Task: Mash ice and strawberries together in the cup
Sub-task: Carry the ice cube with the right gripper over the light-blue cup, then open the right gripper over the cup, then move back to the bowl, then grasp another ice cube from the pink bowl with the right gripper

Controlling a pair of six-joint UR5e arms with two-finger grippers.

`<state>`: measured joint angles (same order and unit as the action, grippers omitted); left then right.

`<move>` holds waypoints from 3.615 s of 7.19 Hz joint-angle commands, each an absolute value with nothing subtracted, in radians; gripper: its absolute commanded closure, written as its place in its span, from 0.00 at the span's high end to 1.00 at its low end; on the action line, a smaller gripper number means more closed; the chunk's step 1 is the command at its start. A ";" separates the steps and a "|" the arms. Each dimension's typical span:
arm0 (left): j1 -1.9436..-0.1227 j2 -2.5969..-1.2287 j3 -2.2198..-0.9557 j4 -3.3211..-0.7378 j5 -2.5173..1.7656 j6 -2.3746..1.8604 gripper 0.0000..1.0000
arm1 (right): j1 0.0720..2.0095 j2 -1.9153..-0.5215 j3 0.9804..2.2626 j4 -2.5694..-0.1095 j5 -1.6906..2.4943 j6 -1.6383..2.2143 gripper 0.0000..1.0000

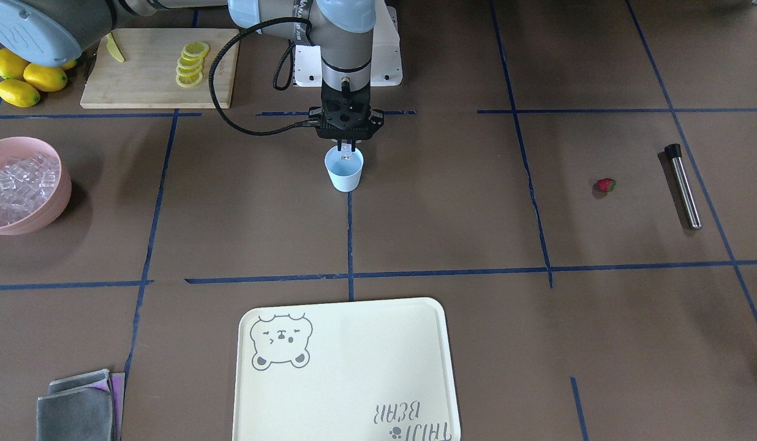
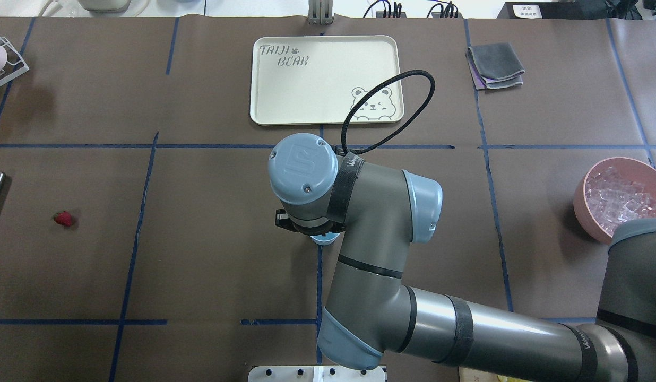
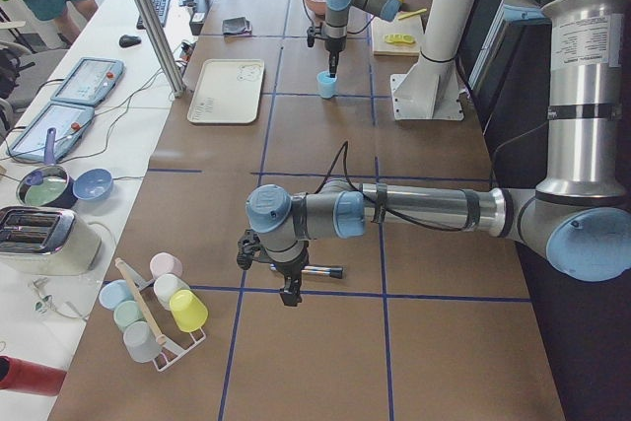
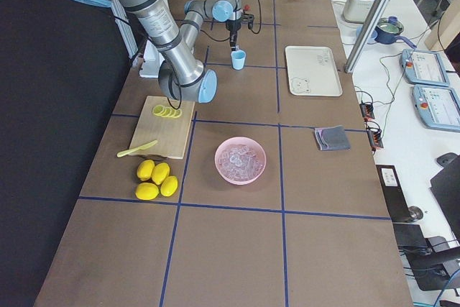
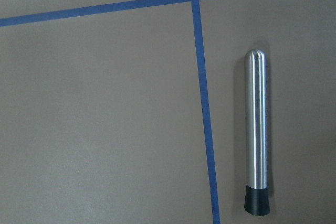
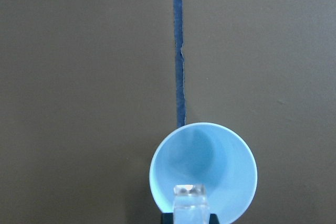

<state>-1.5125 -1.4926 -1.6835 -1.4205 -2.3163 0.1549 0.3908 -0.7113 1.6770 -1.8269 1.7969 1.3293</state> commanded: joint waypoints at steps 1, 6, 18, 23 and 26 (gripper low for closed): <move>-1.513 -1.493 -1.683 -1.420 -2.316 0.155 1.00 | 0.387 -0.724 1.683 -1.827 1.793 1.324 0.77; -1.513 -1.493 -1.683 -1.422 -2.316 0.155 1.00 | 0.437 -0.719 1.707 -1.827 1.813 1.309 0.98; -1.511 -1.493 -1.689 -1.420 -2.318 0.156 1.00 | 1.149 -1.752 2.007 -1.408 2.174 0.877 0.93; -1.511 -1.493 -1.690 -1.422 -2.318 0.156 1.00 | 0.896 -1.882 1.859 -0.904 1.994 1.289 0.77; -1.511 -1.491 -1.687 -1.422 -2.321 0.156 1.00 | 0.893 -1.937 1.894 -0.904 1.994 1.243 0.73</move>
